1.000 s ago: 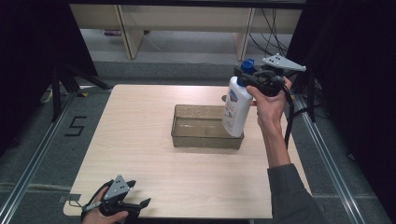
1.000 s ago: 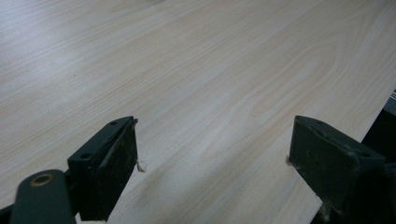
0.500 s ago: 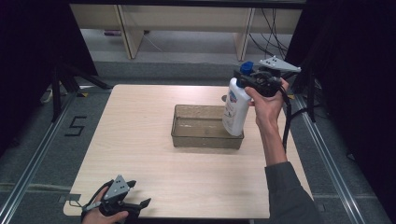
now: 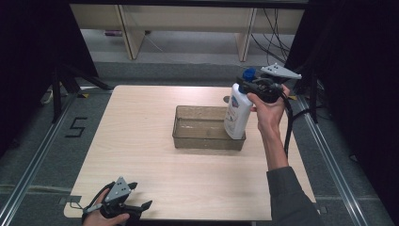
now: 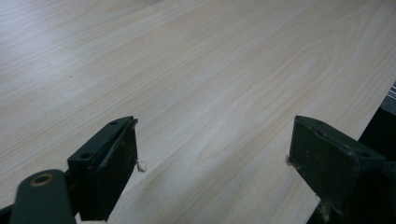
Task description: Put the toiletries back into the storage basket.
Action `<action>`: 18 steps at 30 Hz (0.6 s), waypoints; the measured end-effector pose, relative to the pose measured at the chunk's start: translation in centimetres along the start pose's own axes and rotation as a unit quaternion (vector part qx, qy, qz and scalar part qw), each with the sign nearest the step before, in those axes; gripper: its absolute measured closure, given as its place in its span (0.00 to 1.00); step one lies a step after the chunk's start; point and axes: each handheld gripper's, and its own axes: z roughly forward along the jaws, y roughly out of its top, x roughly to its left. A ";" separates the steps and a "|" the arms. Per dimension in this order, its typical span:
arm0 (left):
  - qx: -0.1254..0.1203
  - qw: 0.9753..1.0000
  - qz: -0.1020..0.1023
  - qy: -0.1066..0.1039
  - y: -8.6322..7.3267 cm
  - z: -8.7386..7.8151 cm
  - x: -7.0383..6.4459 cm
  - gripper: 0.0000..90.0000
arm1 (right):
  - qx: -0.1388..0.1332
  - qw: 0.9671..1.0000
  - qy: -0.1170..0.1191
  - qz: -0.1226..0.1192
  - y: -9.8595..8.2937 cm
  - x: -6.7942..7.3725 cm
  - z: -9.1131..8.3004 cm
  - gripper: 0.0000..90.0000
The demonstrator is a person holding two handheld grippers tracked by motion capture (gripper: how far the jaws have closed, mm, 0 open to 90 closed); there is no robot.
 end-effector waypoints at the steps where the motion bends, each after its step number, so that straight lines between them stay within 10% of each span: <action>1: 0.002 1.000 0.000 0.001 0.0 0.0 0.0 0.17 | 0.002 1.000 -0.001 0.001 -0.1 0.0 0.0 0.68; 18: 0.006 1.000 0.006 0.004 0.0 -0.1 0.1 0.17 | 0.013 1.000 0.004 0.011 -2.0 -0.1 0.3 0.68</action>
